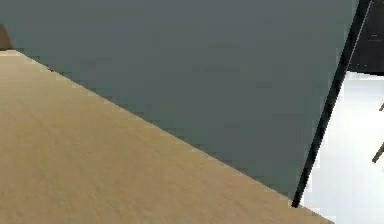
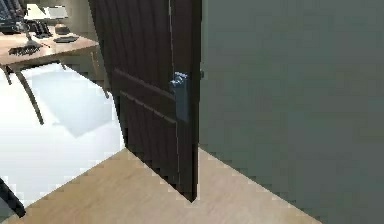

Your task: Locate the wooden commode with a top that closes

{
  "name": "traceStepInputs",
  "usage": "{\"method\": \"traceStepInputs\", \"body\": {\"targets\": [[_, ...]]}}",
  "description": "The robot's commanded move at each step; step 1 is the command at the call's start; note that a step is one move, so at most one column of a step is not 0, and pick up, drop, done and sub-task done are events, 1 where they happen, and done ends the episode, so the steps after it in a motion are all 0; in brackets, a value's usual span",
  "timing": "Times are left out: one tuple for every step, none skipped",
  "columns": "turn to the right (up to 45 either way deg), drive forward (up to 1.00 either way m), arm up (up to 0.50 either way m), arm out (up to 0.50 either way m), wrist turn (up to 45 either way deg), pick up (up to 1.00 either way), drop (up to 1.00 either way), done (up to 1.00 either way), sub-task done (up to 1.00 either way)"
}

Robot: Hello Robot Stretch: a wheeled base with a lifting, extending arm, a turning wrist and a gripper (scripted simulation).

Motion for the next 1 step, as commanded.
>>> {"method": "traceStepInputs", "body": {"targets": [[0.0,0.5,0.0,0.0,0.0,0.0,0.0,0.0,0.0]]}}
